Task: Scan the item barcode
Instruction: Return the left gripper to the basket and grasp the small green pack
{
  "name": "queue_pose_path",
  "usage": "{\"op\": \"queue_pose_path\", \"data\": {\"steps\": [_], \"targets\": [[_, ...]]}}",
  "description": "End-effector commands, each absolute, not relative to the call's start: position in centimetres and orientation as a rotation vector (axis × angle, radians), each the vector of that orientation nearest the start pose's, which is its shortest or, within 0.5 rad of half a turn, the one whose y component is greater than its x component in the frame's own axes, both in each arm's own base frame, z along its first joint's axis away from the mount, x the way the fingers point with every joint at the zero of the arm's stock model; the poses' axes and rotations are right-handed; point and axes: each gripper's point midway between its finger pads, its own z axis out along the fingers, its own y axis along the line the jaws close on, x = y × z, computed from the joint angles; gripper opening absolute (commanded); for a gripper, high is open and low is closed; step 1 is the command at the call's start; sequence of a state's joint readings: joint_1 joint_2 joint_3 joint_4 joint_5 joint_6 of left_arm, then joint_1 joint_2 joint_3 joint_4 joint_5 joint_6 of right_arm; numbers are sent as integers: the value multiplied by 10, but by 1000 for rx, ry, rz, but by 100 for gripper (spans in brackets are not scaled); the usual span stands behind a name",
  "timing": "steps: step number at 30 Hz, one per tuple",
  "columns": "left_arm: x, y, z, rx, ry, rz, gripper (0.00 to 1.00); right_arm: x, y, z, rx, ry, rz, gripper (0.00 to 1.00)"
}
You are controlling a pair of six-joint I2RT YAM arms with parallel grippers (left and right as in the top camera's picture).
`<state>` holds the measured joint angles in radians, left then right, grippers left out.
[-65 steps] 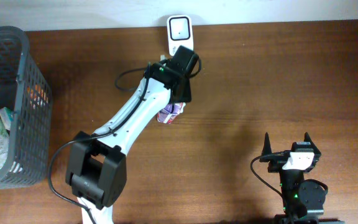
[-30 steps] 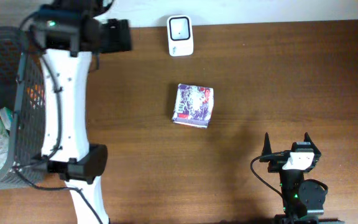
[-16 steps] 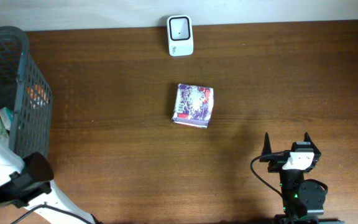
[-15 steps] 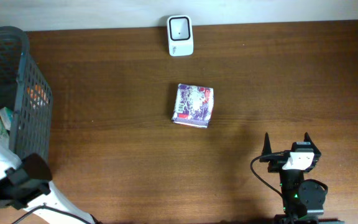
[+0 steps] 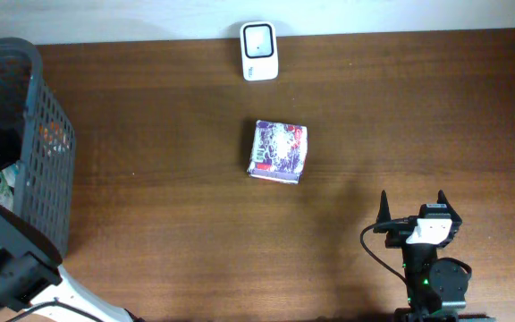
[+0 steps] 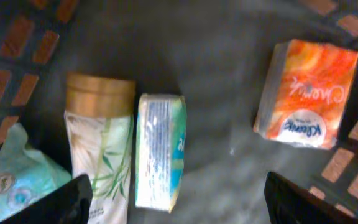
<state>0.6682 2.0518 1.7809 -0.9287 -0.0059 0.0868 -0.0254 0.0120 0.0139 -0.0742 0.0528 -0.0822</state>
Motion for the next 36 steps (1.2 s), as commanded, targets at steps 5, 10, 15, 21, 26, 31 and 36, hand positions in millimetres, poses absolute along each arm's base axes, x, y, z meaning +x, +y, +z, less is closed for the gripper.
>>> {"op": "queue_pose_path", "data": {"steps": [5,10,15,21,26,31,36], "targets": [[375,294,64,-784,2684,186,66,246,-16,156,-2,1648,-130,99],[378,297,61,-779,2666,195,66,246,-16,156,-2,1648,-130,99],[370,291,45,-826,2695,169,39,246,-16,156,-2,1648,-131,99],[368,290,47,-851,2693,162,17,246,-16,156,-2,1648,-130,99],[379,297,198,-997,2284,209,0,246,-16,156,-2,1648,-130,99],[338,196,421,-772,1773,-129,0,246,-16,156,-2,1648,-130,99],[351,34,446,-56,1855,-635,0,246,-16,156,-2,1648,-130,99]]}}
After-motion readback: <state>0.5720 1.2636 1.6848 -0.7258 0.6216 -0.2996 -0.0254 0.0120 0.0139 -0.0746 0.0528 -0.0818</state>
